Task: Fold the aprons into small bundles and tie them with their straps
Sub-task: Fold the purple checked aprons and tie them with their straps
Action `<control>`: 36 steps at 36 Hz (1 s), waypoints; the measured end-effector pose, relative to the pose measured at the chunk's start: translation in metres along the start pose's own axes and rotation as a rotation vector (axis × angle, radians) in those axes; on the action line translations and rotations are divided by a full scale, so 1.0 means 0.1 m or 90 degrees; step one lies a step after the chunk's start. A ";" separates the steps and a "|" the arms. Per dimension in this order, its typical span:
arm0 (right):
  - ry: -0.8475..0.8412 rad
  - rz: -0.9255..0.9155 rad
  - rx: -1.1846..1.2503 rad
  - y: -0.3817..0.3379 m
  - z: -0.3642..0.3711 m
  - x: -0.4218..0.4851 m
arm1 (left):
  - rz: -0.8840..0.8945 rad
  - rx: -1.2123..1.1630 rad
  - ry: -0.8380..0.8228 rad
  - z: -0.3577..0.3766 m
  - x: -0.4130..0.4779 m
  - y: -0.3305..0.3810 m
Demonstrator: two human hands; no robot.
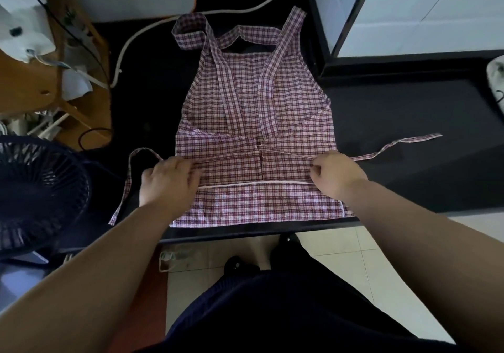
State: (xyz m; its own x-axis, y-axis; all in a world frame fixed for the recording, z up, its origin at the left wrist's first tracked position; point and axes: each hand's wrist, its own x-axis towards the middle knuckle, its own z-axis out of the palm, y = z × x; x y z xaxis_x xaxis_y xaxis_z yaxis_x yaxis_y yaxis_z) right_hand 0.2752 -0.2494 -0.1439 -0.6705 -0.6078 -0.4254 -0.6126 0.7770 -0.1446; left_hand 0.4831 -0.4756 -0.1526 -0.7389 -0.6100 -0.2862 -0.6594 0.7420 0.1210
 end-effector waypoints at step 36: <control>-0.122 -0.202 -0.020 -0.18 -0.46 0.01 | 0.066 -0.215 -0.189 -0.55 0.23 0.15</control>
State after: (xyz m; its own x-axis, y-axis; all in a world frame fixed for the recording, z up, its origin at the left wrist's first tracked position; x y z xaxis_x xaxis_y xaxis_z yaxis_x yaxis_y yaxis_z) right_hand 0.2657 -0.2716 -0.1004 -0.3562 -0.7743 -0.5231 -0.7923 0.5470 -0.2702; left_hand 0.4486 -0.4936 -0.1048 -0.7643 -0.3951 -0.5097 -0.6285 0.6332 0.4517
